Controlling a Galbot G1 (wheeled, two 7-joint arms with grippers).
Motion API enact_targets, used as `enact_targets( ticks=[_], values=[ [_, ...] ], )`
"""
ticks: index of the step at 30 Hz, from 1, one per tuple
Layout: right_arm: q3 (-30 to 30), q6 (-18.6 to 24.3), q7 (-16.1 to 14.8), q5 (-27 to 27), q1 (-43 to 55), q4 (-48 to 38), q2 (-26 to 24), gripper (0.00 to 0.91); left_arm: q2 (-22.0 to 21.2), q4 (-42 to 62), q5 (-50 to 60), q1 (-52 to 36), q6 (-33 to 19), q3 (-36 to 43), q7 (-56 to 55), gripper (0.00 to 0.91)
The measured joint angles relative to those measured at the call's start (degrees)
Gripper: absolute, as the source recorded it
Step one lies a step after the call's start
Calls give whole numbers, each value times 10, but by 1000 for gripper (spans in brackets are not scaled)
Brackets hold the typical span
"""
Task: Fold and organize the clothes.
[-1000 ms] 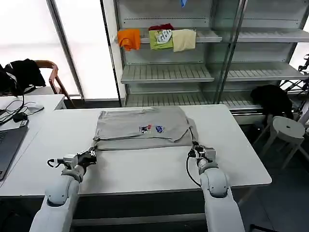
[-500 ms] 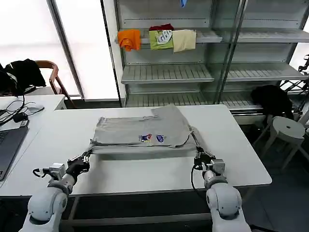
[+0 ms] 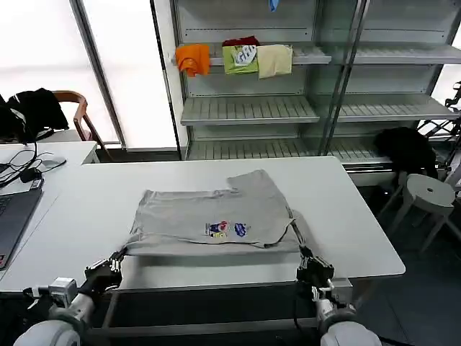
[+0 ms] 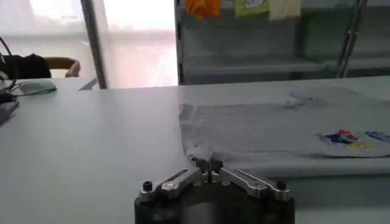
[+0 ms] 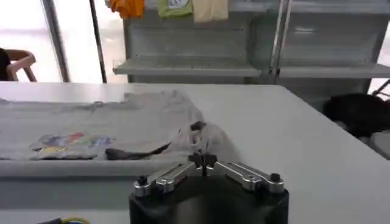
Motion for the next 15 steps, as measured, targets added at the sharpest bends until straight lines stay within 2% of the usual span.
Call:
enact_targets(
  ticks=[15],
  values=[
    [-5, 0, 3, -14, -13, 45, 15, 907, -18, -29, 0, 40, -7, -8, -45, 907]
  ],
)
